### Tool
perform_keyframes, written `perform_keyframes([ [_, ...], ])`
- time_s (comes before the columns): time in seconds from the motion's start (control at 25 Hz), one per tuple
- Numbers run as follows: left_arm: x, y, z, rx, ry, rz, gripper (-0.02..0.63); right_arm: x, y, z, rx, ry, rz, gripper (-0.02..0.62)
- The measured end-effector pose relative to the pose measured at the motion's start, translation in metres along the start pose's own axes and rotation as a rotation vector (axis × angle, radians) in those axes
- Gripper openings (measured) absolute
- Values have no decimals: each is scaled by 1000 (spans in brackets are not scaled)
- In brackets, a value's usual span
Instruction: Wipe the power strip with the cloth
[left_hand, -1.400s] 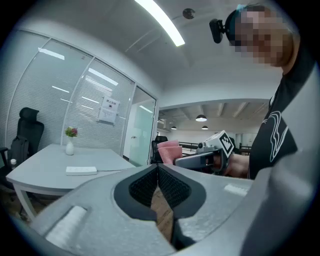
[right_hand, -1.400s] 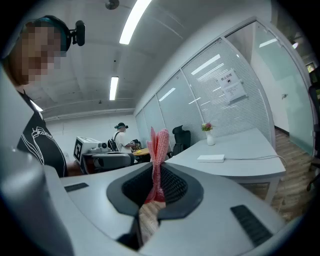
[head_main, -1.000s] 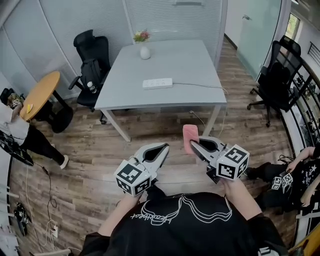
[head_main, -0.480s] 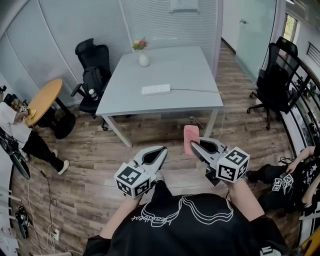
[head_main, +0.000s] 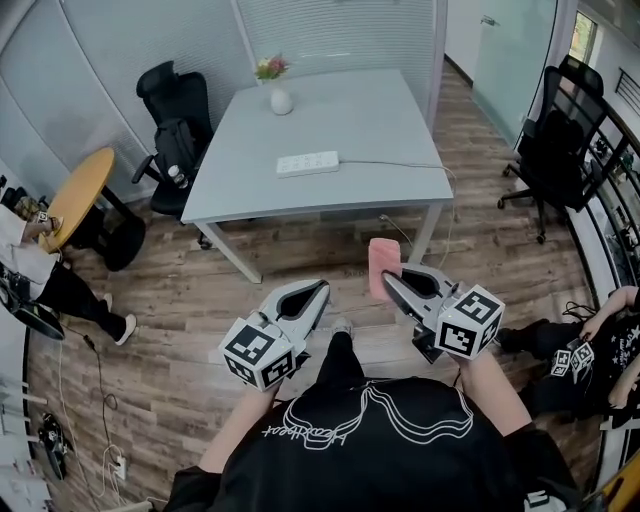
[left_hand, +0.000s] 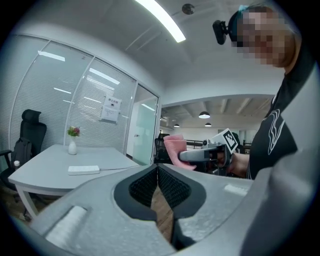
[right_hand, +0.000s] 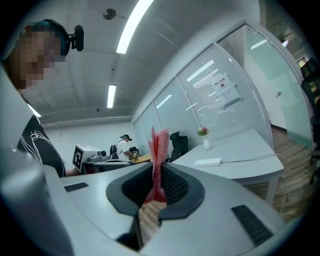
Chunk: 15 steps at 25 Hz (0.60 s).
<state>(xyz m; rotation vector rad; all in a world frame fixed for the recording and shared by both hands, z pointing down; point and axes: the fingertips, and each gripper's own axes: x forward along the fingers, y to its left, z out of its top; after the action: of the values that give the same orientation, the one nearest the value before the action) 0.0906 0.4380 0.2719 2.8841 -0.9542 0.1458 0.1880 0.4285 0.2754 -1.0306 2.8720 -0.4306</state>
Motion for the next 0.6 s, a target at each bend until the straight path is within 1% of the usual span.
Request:
perform_keyframes([
  [0.16,24,17,-2,-1,12,-50,14,20,-34,-3,-40,29,-61,43],
  [0.24,35,34,-4,-3,21,-54,14,36,-49,-3,-26,40,-67,43],
  [0.4,55,86,-1,-23,40,-54,14,78,-85,7,10,49,-86,43],
  [0.52,77,133,7,-46,46,-52,14,115,-115,21,32,53,-94,43],
  [0.6,93,166,13,-48,51,-52,14,142,-136,31,59,52,-95,41],
])
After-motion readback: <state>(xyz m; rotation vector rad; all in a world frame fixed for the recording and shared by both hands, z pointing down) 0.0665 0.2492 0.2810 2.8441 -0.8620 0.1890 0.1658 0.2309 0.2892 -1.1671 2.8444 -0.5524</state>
